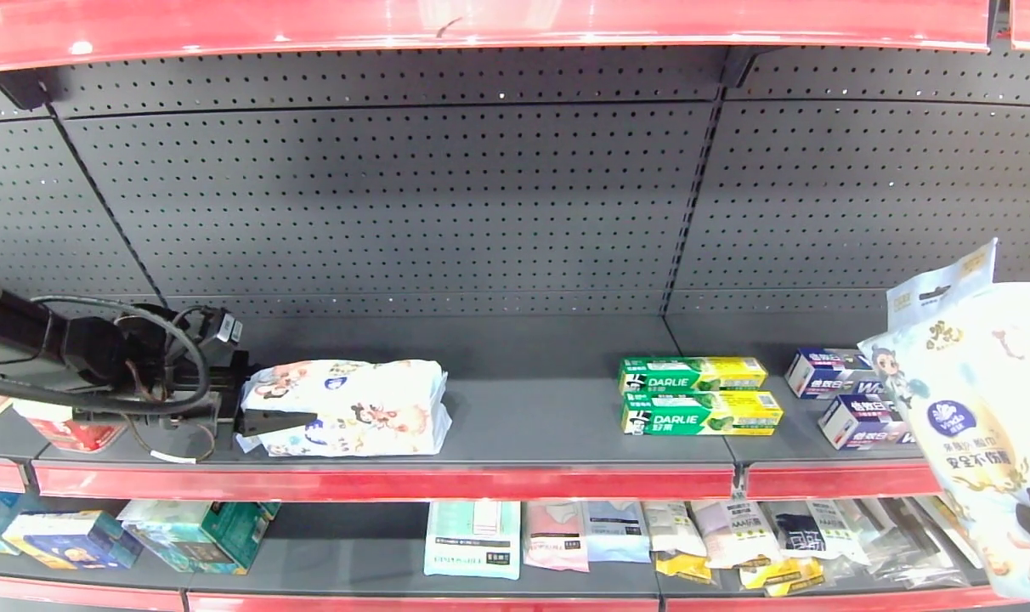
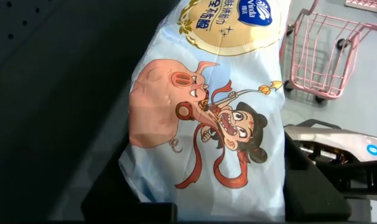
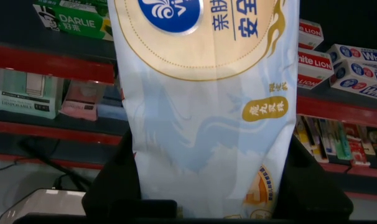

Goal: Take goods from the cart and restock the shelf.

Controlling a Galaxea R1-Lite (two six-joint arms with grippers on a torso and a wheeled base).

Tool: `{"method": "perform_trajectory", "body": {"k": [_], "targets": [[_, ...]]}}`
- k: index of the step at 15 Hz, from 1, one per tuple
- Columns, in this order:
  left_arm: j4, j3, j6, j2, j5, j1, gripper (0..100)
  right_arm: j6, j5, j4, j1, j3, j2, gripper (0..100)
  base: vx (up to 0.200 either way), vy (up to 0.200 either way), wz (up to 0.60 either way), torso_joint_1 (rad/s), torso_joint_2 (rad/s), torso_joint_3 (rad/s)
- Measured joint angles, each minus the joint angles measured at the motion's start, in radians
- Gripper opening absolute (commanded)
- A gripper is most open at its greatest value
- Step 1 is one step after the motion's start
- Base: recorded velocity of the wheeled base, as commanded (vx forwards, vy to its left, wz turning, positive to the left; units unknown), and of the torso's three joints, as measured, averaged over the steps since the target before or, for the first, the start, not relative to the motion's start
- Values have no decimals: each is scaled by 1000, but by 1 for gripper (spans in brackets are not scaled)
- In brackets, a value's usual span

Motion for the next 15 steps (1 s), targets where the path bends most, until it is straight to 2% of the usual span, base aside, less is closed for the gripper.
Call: {"method": "perform_trajectory", "body": {"k": [3,11,14,15], "targets": [[-68,19,0,15,-14,6,0,0,0,0,0,-2,10,0,0,0,0,0,0,0],[-56,33,0,17,-28,8,0,-2,0,-1,0,-15,34,0,0,0,0,0,0,0],[-55,32,5,17,-30,13,0,-3,0,-1,0,-18,40,0,0,0,0,0,0,0],[-50,32,16,15,-30,14,0,-3,0,-1,0,-19,44,0,0,0,0,0,0,0]]}}
